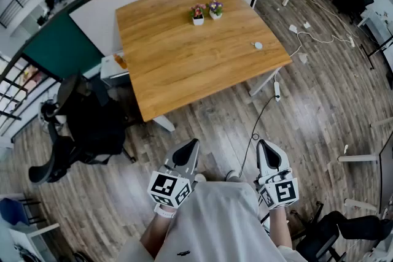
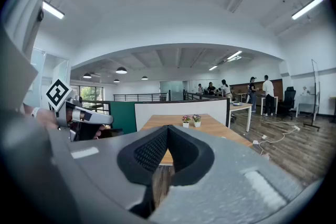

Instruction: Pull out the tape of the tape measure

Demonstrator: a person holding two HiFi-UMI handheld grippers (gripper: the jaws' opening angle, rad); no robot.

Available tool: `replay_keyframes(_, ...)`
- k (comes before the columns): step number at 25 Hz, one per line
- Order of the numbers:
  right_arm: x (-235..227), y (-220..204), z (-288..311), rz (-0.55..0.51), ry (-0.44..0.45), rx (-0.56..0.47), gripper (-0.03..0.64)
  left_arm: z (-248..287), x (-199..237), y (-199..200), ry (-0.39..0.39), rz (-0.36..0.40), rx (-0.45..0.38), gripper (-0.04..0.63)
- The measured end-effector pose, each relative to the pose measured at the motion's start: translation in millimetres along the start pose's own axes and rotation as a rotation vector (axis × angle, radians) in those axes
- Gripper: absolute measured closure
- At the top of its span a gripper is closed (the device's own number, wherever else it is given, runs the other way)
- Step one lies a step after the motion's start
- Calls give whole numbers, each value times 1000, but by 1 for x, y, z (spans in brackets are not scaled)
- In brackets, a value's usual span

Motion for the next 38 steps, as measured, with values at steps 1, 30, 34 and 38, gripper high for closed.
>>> replay_keyframes(1,-3,-1,-4,18,-16,0,615,2,-8,1,-4,6,-7,578)
replay_keyframes(30,-111,-23,-151,-49,132,-185,617,53,-205,-48,81,83,-64,578)
replay_keyframes(34,-131,-28,-157,41,122,-185,617,63,-228,-54,80,92,-58,578)
replay_keyframes(38,-142,-36,-159,101,70,-174,617,70,-236,-56,69,124,-47,578)
Point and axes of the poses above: the fingertips, and each gripper's own axes: z forward along the fingers, x to its left, y out of its top, the point moved 8 cm from there along -z, backward along the fingers, and after that the axes turned 5 degrees about -z, right-handed, at the moved point
